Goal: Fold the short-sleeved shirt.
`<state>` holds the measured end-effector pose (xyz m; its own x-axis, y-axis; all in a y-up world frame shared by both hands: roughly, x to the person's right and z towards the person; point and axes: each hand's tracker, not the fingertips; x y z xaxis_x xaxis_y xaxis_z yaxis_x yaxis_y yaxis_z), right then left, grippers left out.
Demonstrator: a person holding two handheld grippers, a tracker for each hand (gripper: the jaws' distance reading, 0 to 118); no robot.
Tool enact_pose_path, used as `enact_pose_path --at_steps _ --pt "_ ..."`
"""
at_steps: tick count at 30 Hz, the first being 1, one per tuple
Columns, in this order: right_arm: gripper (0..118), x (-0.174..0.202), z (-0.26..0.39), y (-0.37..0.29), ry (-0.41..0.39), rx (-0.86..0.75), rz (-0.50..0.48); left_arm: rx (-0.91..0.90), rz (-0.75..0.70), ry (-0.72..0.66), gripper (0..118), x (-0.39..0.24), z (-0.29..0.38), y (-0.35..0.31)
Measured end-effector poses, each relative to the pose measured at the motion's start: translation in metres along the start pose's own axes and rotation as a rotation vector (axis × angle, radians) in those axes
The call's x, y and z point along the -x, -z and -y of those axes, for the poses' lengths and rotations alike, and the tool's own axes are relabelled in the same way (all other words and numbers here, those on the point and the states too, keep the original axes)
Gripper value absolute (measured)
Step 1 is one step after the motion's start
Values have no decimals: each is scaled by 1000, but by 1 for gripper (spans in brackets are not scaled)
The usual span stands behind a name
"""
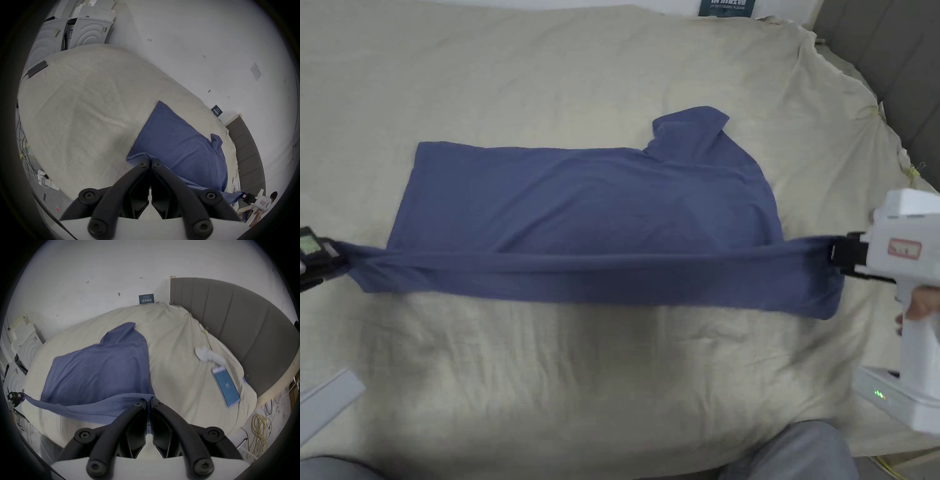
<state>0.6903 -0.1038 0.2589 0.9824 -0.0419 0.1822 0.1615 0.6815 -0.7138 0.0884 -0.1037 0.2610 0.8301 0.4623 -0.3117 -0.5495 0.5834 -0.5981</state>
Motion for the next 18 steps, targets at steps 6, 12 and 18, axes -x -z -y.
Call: enact_pose_path --at_steps 6,12,18 --pt "2 31 -48 59 -61 -7 101 -17 -50 72 0 -30 -32 57" --pt "2 44 -72 117 -61 80 156 32 -99 117 0 -39 -52 126" --pt "3 42 -76 161 -36 165 192 56 -129 128 20 -43 -56 180"
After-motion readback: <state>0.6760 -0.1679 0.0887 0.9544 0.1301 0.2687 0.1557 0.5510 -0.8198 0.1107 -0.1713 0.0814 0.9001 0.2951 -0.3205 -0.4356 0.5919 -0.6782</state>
